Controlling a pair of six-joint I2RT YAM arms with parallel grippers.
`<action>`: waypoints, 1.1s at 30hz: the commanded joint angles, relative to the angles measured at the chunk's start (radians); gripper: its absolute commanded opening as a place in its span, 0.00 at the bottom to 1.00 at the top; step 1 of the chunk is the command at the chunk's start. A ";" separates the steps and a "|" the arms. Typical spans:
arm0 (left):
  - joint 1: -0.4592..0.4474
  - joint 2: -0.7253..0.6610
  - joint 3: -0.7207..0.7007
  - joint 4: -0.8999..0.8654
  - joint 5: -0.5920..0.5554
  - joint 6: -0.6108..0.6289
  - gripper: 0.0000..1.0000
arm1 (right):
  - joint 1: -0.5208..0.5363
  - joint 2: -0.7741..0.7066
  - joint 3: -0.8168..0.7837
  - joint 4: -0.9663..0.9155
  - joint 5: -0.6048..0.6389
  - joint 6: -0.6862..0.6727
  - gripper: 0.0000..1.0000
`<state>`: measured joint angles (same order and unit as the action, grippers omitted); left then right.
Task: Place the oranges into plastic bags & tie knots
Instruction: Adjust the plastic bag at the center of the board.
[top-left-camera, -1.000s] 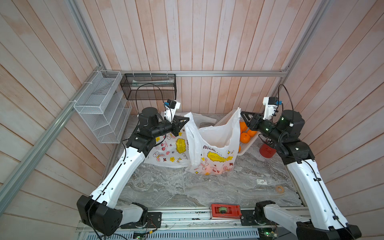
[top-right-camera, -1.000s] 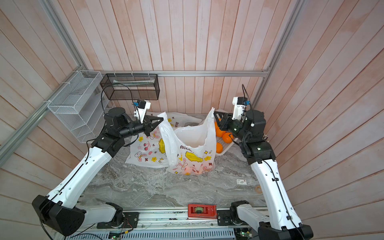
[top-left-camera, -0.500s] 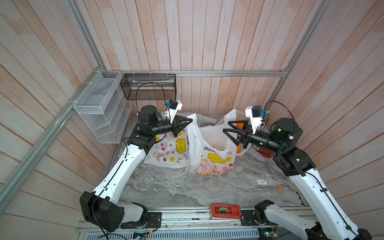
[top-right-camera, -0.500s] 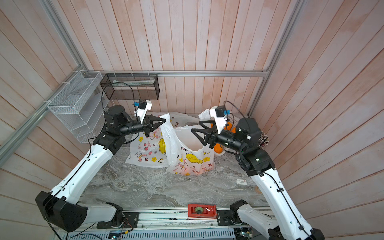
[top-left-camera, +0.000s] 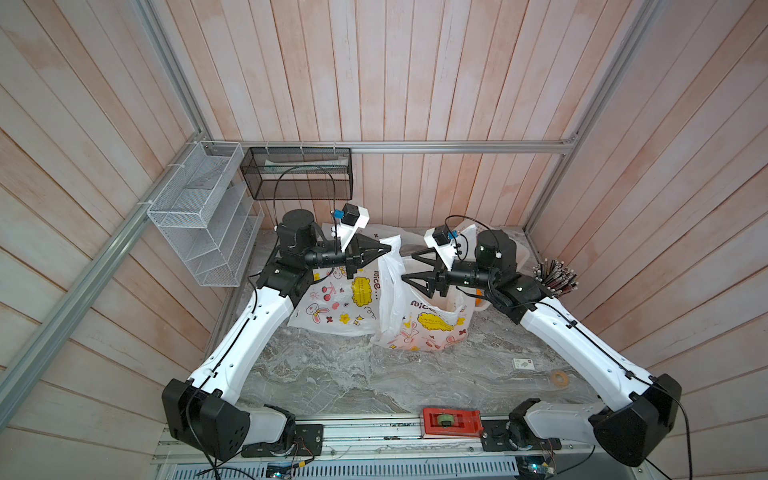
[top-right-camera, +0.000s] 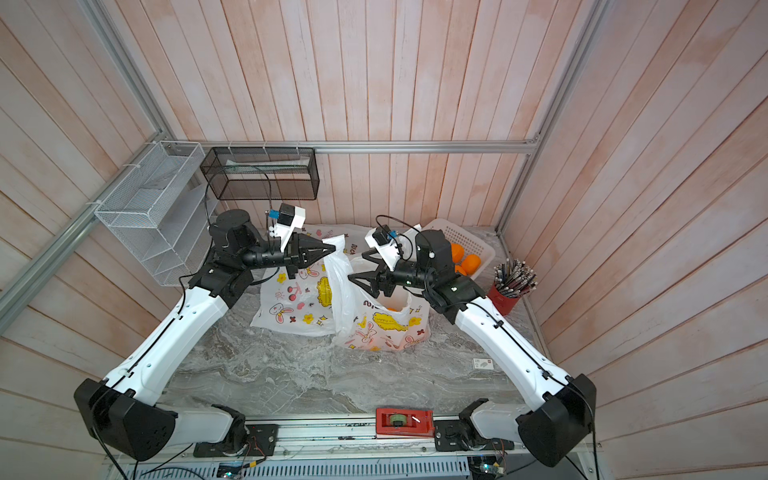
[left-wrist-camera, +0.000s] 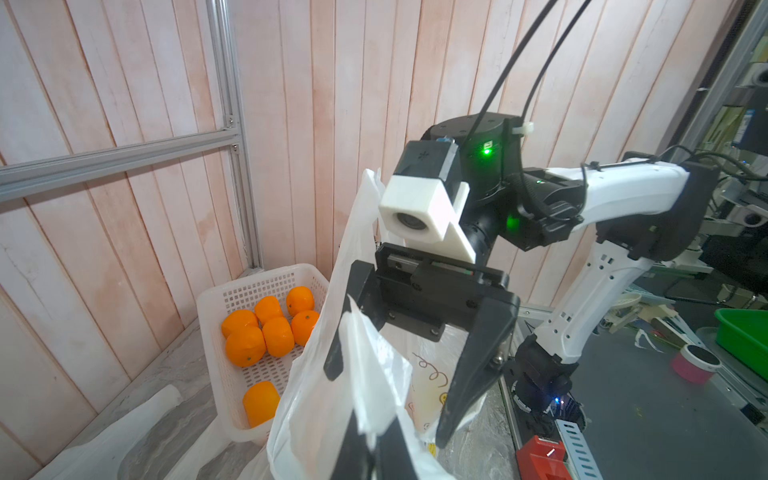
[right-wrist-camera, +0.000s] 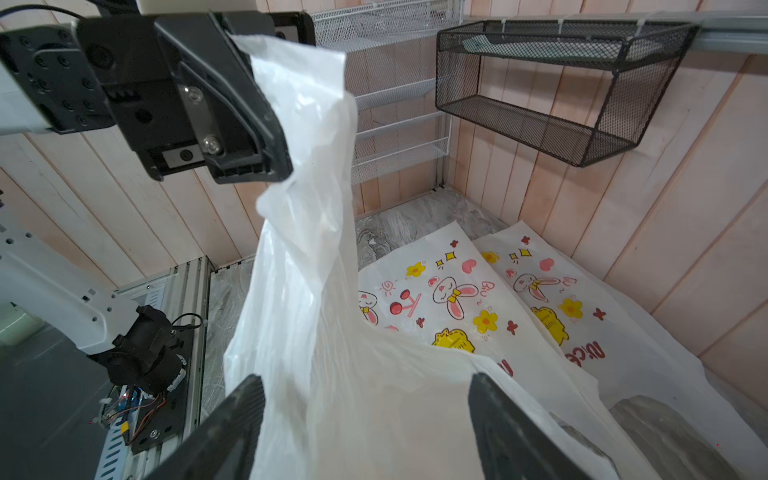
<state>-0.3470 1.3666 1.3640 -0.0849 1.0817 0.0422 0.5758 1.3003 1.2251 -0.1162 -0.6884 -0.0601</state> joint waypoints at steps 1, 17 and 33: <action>0.004 0.026 0.027 0.037 0.059 0.015 0.00 | 0.027 0.037 0.001 0.088 -0.069 -0.031 0.79; 0.004 0.045 0.034 0.104 0.073 -0.026 0.04 | 0.073 0.128 0.003 0.220 -0.120 0.040 0.05; 0.040 -0.369 -0.475 0.340 -0.251 -0.221 0.71 | 0.058 0.085 -0.005 0.182 0.011 0.060 0.00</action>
<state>-0.3073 1.0241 0.9722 0.2089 0.8780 -0.1284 0.6388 1.4078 1.2251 0.0662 -0.7048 -0.0185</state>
